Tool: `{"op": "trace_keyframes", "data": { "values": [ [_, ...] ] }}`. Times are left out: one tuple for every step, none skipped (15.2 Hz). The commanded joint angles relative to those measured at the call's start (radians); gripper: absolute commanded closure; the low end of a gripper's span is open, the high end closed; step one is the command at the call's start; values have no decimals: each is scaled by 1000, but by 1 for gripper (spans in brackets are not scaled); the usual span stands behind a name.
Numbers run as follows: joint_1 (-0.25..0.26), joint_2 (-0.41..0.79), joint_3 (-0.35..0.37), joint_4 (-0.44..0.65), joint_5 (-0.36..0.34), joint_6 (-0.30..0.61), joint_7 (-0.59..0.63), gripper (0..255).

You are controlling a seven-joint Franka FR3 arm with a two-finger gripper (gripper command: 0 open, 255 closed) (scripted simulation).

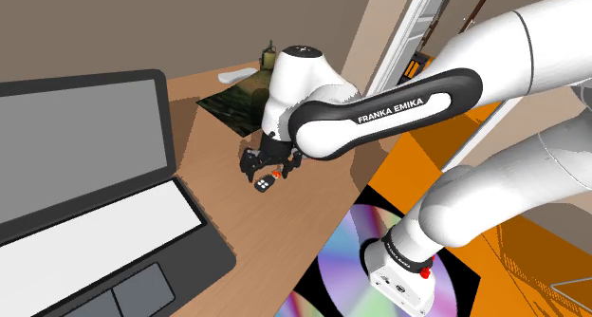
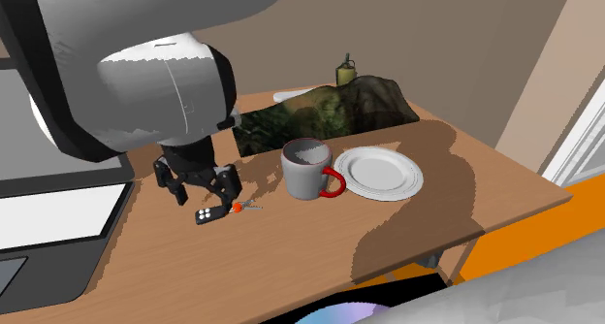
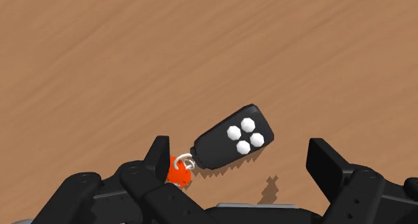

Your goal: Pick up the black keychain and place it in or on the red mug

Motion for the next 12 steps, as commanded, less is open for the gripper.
{"op": "trace_keyframes", "data": {
  "values": [
    [-3, 20, 8, -15, -5, 34, 7, 0],
    [-7, 39, 15, -23, -12, 60, 13, 0],
    [-7, 39, 15, -23, -12, 60, 13, 0],
    [-7, 39, 15, -23, -12, 60, 13, 0],
    [-7, 39, 15, -23, -12, 60, 13, 0],
    [-7, 39, 15, -23, -12, 60, 13, 0],
    [-7, 39, 15, -23, -12, 60, 13, 0],
    [-7, 39, 15, -23, -12, 60, 13, 0],
    [-7, 39, 15, -23, -12, 60, 13, 0],
    [-7, 39, 15, -23, -12, 60, 13, 0],
    [-7, 39, 15, -23, -12, 60, 13, 255],
    [-7, 39, 15, -23, -12, 60, 13, 255]
  ]
}}
